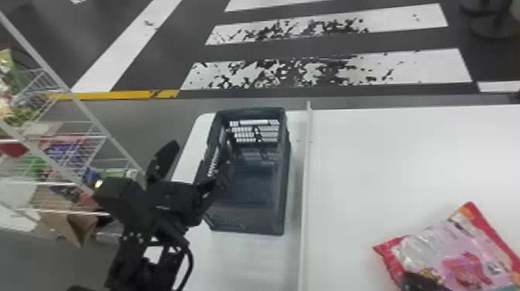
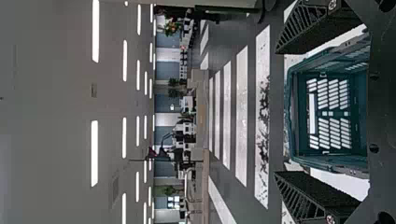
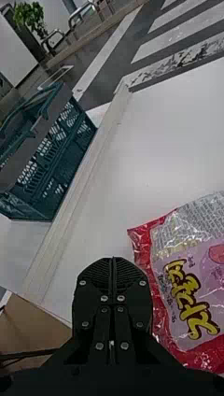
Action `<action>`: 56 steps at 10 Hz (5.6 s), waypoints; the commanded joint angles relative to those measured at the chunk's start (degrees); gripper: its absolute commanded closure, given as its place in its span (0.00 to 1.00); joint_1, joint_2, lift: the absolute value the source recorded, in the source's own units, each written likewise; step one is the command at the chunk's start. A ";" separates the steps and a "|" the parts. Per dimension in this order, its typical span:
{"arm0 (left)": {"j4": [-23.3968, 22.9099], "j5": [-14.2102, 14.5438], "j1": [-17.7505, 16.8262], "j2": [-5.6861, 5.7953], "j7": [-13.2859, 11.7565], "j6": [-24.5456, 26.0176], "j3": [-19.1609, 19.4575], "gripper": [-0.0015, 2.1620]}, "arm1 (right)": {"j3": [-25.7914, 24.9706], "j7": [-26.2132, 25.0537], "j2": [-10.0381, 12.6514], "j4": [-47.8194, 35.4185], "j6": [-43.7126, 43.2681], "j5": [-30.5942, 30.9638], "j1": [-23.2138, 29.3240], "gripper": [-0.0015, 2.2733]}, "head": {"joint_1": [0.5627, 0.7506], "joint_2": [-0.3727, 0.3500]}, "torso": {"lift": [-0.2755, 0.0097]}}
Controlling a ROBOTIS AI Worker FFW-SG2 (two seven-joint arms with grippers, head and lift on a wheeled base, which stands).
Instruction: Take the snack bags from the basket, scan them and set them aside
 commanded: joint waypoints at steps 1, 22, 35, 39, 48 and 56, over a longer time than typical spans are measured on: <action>0.03 0.00 -0.18 0.09 -0.01 0.08 -0.02 0.03 | 2.24 -0.25 -0.25 1.27 1.03 2.90 -0.30 0.99 | 0.70 0.92 | 0.70; -1.64 -2.72 -0.88 -0.79 -0.89 1.31 -4.68 0.03 | -5.76 -3.50 0.10 -0.40 2.08 -1.32 -7.94 0.99 | 0.70 0.70 | 0.70; -3.74 -4.22 -0.09 -0.70 -0.89 2.37 -6.18 0.03 | 2.68 -8.77 0.01 27.90 -20.06 9.06 -20.34 0.99 | 0.70 0.62 | 0.70; -3.04 -3.78 -1.41 -0.61 -0.89 2.37 -6.53 0.03 | -3.74 -15.28 0.01 27.55 -17.08 6.68 -19.02 0.99 | 0.70 0.47 | 0.70; -0.14 -2.99 -3.87 -0.35 -0.72 2.02 -8.02 0.03 | -11.65 -17.83 0.01 17.26 -12.51 0.88 -10.58 0.99 | 0.70 0.28 | 0.70; -0.58 -3.34 -3.25 -0.35 -0.98 1.49 -8.72 0.03 | -14.37 -16.86 -0.61 15.51 -17.60 2.11 -11.63 0.97 | 0.70 0.24 | 0.70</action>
